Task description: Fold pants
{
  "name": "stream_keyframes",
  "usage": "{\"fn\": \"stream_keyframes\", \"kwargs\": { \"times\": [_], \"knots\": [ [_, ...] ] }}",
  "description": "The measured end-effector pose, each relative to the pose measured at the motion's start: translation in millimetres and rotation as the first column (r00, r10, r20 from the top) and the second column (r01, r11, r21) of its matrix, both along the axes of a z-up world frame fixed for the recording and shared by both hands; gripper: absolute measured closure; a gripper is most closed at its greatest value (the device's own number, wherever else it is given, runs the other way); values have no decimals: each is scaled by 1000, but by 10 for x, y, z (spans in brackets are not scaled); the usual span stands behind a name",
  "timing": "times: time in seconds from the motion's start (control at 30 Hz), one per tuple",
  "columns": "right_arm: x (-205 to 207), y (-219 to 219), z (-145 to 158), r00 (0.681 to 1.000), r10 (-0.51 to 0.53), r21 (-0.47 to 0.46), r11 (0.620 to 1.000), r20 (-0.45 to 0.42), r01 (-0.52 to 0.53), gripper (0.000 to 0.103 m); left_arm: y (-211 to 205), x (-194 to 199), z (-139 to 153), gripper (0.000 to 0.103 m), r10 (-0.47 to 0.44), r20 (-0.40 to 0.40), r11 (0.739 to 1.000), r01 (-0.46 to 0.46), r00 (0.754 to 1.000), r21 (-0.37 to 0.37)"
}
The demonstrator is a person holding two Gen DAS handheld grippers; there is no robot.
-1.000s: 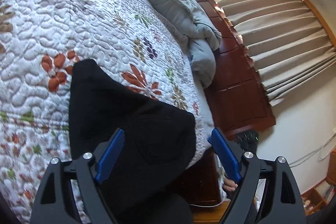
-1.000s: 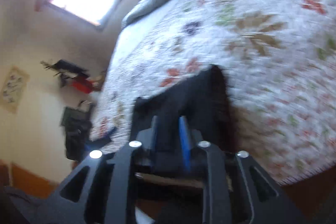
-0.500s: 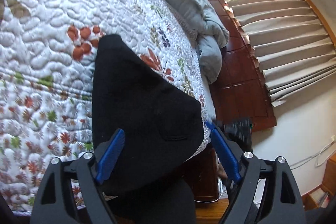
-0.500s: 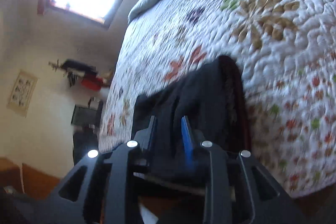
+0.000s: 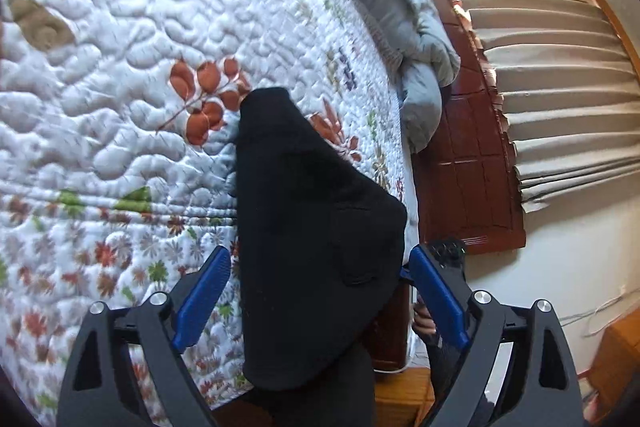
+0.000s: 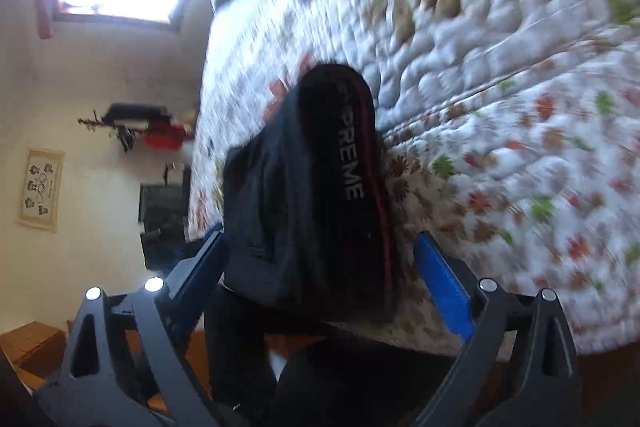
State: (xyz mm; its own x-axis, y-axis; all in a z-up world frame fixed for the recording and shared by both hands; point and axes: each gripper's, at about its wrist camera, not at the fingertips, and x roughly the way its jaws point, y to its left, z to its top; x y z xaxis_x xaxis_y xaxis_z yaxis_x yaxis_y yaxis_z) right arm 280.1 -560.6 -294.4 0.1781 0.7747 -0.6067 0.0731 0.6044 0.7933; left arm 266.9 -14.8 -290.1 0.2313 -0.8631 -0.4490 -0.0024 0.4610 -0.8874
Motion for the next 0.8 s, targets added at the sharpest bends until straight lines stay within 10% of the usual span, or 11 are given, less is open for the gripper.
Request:
{"fn": "stream_keyframes", "kwargs": {
  "times": [0.37,0.5,0.8],
  "knots": [
    [362,596,-186,987,151,-32,988,-50,-153,2,-560,258,-347,14,-148,-95,986,154,984,66],
    [358,712,-122,988,152,-42,987,-41,-154,57,-636,257,-391,50,-139,-107,970,158,984,184],
    [284,927,452,982,172,-114,980,76,-163,74,-419,206,-145,74,-66,-46,981,74,997,181]
  ]
}}
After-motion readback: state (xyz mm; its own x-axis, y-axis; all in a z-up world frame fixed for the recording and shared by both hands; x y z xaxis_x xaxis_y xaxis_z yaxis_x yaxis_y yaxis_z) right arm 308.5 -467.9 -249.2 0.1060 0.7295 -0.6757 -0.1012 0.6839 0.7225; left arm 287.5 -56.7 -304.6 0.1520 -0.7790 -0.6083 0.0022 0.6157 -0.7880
